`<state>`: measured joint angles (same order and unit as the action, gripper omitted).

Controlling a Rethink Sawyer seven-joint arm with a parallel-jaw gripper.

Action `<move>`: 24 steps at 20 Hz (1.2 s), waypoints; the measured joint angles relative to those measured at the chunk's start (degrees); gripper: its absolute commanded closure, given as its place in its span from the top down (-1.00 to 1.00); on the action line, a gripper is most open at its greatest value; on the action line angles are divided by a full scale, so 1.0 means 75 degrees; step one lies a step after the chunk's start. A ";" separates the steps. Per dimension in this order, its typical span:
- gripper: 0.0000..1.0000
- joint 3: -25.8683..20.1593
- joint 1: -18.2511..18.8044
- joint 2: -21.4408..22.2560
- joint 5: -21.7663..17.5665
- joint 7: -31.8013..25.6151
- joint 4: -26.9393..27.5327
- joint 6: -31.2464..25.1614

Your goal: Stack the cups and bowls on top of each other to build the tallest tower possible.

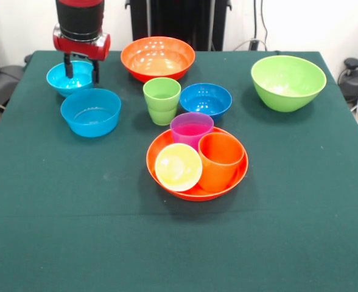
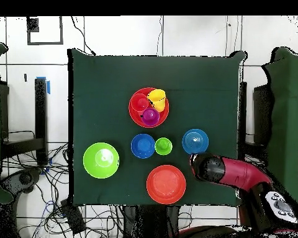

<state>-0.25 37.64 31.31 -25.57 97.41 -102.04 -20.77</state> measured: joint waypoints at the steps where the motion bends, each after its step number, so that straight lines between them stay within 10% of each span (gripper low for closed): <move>1: 1.00 -0.0052 0.0061 -0.0026 0.0000 0.0000 -0.0024 0.0000; 24: 1.00 -0.0361 0.0259 -0.0350 0.0002 0.0000 -0.0389 0.0002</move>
<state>-2.95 39.59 28.69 -25.55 97.41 -104.96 -20.76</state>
